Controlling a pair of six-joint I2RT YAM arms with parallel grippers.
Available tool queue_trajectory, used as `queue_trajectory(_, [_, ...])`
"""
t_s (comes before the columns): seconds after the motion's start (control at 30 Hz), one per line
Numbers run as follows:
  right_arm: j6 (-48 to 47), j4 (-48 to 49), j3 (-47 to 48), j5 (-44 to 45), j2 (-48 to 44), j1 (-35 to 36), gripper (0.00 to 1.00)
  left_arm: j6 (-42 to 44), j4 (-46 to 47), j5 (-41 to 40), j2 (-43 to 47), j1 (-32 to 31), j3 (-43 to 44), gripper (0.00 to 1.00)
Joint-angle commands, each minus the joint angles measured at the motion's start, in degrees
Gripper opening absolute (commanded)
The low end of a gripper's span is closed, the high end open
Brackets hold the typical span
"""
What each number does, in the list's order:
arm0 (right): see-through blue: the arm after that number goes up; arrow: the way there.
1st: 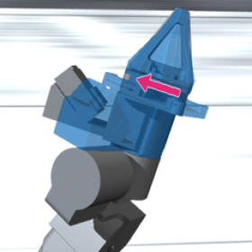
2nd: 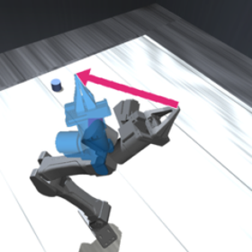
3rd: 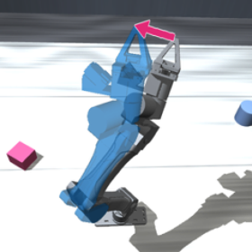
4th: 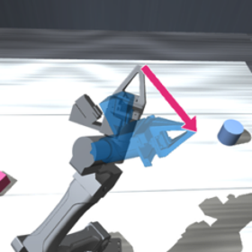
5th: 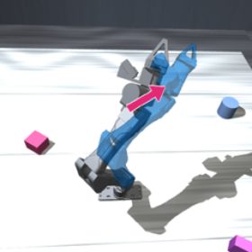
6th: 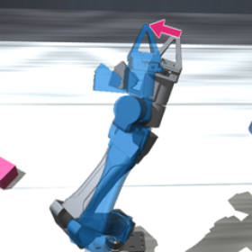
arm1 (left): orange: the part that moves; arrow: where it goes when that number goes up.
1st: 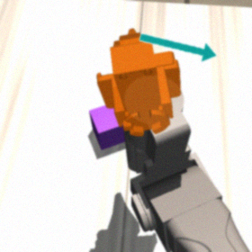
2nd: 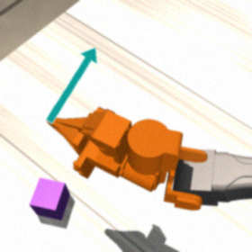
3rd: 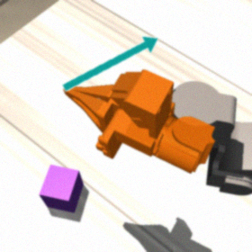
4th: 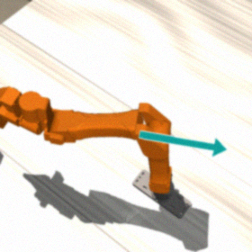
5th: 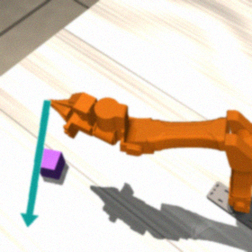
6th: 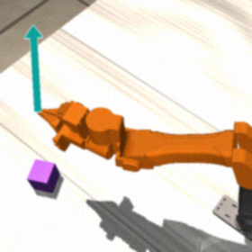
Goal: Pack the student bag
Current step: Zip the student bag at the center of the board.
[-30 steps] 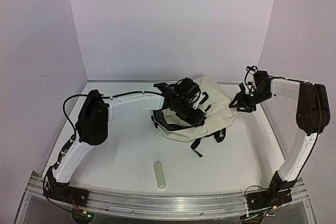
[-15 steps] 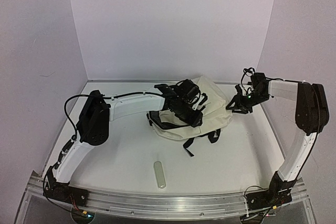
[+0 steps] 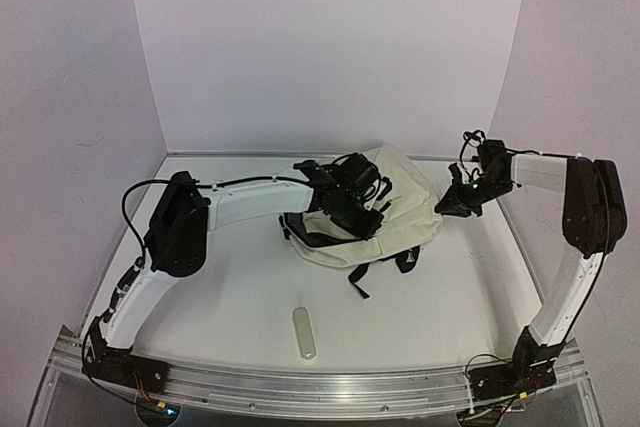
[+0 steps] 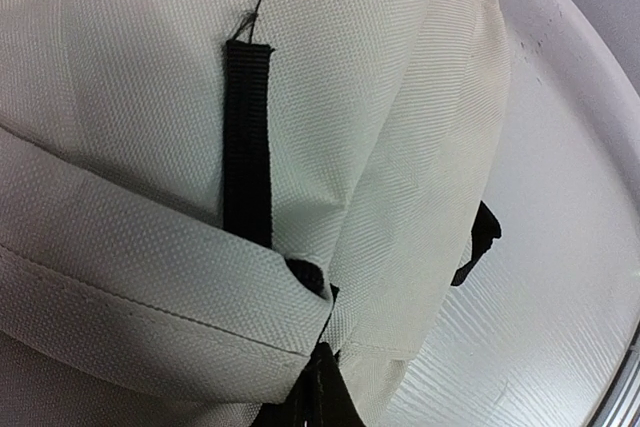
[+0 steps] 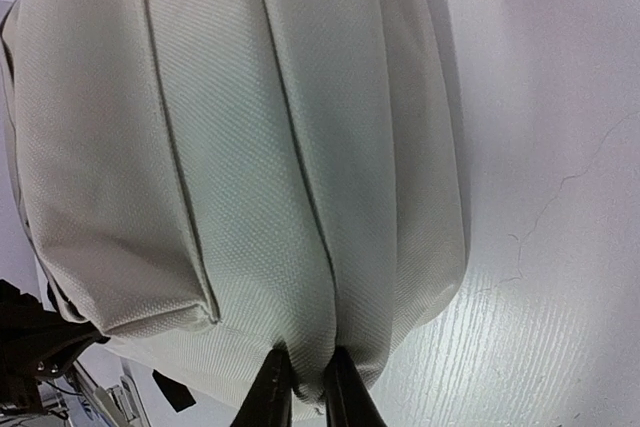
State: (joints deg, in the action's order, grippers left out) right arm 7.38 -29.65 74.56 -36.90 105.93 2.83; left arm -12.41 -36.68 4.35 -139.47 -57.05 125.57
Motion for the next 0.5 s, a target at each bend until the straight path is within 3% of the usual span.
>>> queue_trajectory(0.0, [-0.3,-0.9,0.5,2.0,-0.1,1.4,0.01,-0.9,3.7,-0.5,7.5,-0.2,-6.0,0.00])
queue_trajectory(0.47, [-1.3,-1.0,6.0,11.6,2.0,-0.7,0.00,-4.5,8.5,-7.2,21.4,0.0,-28.5,0.00])
